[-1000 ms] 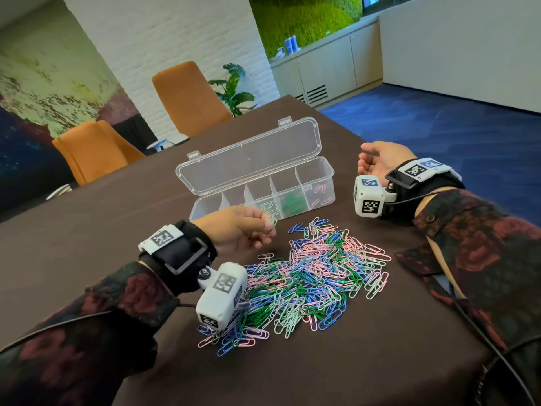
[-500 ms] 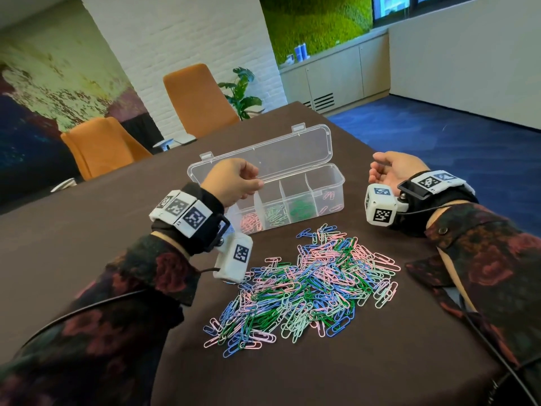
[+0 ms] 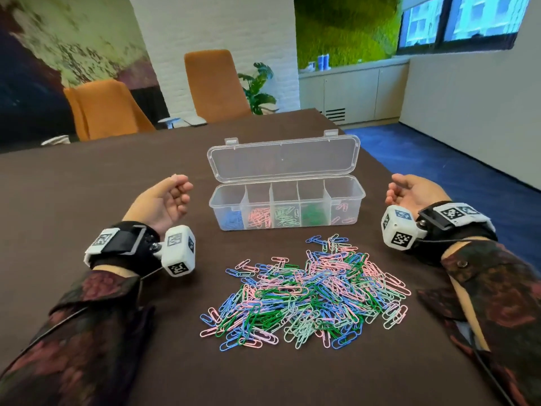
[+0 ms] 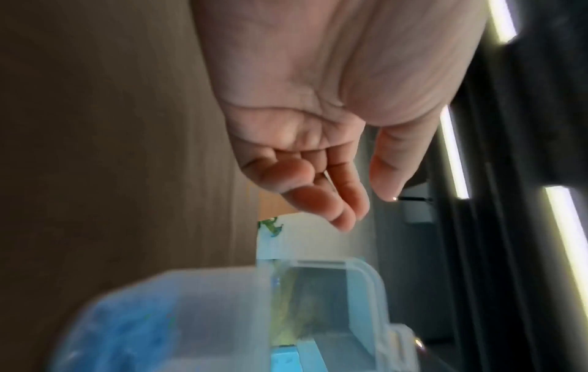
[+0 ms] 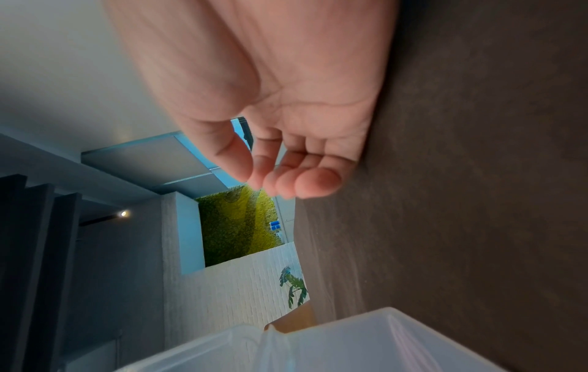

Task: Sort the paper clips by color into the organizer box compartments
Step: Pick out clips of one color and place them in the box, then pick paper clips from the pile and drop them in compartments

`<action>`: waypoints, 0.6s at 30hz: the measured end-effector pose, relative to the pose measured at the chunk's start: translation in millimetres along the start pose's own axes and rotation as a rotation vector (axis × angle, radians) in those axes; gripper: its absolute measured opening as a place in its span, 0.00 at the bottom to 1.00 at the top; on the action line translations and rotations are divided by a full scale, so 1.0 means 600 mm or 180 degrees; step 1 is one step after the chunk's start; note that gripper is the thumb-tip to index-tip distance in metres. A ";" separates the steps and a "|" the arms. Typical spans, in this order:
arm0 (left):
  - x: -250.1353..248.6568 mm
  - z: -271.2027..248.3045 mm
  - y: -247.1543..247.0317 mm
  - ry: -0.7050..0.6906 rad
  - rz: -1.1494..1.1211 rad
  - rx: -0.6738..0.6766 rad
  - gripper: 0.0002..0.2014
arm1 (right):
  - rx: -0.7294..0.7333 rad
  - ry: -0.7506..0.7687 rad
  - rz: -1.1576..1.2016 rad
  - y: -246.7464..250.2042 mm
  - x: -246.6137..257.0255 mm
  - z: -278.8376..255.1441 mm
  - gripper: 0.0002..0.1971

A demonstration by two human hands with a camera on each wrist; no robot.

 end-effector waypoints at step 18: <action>0.071 0.017 0.008 0.0595 0.0213 0.0081 0.09 | 0.3379 0.1119 -0.4994 -0.330 -0.073 -0.272 0.07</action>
Point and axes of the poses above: each hand's wrist, its own z-axis towards the middle knuckle, its own y-axis out of the back of the hand, x = y × z, the point moved 5 cm from there along z, towards the middle knuckle, and after that the axes turned 7 degrees about -z, right-handed, at the moved point
